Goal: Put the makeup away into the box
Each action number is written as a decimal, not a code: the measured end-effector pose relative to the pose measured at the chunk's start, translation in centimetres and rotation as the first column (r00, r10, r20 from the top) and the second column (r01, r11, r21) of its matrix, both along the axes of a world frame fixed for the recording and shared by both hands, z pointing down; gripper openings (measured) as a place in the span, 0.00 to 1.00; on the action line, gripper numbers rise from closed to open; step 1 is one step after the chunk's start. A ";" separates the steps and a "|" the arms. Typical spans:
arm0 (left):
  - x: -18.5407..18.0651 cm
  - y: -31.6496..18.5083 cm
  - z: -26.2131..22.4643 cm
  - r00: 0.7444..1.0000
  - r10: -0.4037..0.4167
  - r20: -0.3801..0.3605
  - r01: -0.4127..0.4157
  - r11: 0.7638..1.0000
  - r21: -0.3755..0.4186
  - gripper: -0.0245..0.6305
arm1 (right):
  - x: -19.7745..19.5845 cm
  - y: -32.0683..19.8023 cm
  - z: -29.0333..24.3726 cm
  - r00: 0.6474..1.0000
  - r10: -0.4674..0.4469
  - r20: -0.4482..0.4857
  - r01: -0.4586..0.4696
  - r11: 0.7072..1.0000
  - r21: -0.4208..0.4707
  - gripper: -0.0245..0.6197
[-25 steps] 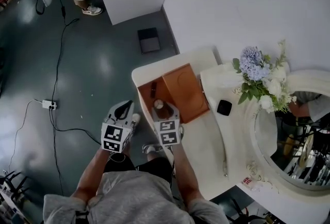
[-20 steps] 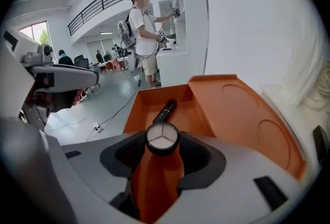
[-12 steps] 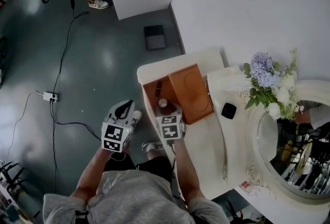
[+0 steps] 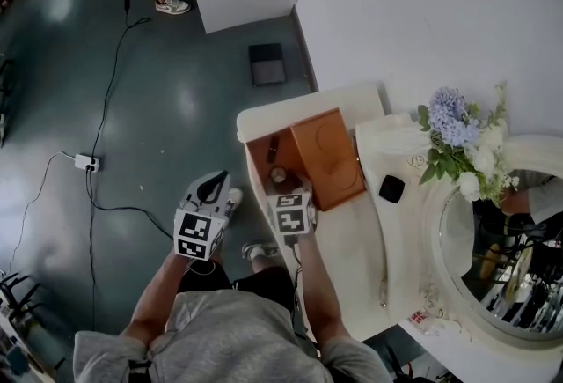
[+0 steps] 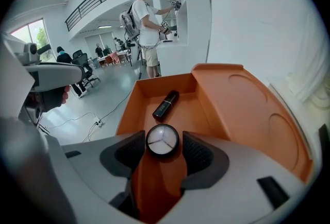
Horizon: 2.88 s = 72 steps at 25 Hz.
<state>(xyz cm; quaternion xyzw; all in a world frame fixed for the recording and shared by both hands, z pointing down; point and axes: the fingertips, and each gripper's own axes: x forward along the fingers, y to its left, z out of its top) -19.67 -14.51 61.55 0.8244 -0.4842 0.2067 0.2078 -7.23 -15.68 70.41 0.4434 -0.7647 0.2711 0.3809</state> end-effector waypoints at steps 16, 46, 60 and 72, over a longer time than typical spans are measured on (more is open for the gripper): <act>2.0 -0.9 -5.5 0.998 0.066 -0.005 -0.065 0.992 0.111 0.04 | 1.9 -0.7 -8.6 0.992 0.089 0.090 -0.106 0.971 0.212 0.38; 24.8 3.6 -17.5 0.757 0.653 -0.006 -0.613 0.713 0.339 0.04 | 23.7 13.1 -23.9 0.713 0.676 0.183 -0.643 0.528 0.555 0.19; 30.5 7.6 -17.2 0.636 0.772 -0.005 -0.726 0.601 0.335 0.04 | 27.1 18.5 -24.7 0.607 0.772 0.187 -0.704 0.414 0.578 0.07; 31.0 5.4 -16.3 0.680 0.733 0.010 -0.700 0.645 0.307 0.04 | 27.5 15.0 -23.7 0.681 0.708 0.189 -0.665 0.488 0.566 0.08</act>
